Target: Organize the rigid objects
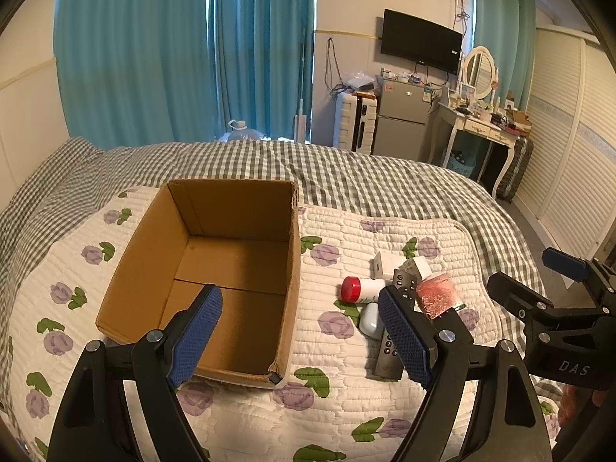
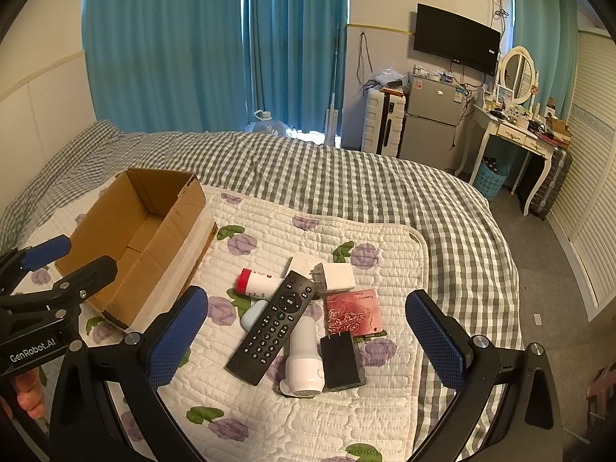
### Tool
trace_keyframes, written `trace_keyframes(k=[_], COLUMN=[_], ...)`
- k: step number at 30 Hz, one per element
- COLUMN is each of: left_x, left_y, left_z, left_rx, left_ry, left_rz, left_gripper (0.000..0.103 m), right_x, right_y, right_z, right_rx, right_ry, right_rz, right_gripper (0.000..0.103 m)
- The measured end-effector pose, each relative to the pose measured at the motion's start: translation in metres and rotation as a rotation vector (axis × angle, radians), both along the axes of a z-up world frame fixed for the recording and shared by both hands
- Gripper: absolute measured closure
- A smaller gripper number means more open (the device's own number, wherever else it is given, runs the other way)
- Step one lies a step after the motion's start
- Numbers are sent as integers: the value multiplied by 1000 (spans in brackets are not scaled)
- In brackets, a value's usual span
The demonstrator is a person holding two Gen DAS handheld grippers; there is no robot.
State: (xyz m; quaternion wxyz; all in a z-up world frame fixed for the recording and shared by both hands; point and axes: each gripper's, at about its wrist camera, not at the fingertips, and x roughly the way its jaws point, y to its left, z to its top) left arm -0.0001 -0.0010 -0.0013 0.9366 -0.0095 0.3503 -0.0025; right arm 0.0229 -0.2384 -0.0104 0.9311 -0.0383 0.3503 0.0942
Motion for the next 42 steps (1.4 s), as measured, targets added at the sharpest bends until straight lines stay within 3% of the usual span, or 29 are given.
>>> trace_keyframes(k=[36, 42], left_x=[0, 3], left_y=[-1, -15], left_z=[1, 5], left_rx=[-3, -1], left_ry=[5, 0], left_rz=[-1, -12], left_gripper=[16, 16], right_x=[0, 3], right_y=[-1, -4], right_z=[0, 0], right_rx=[1, -43], right_ry=[1, 11], right_rz=[3, 5], right_gripper=[0, 0])
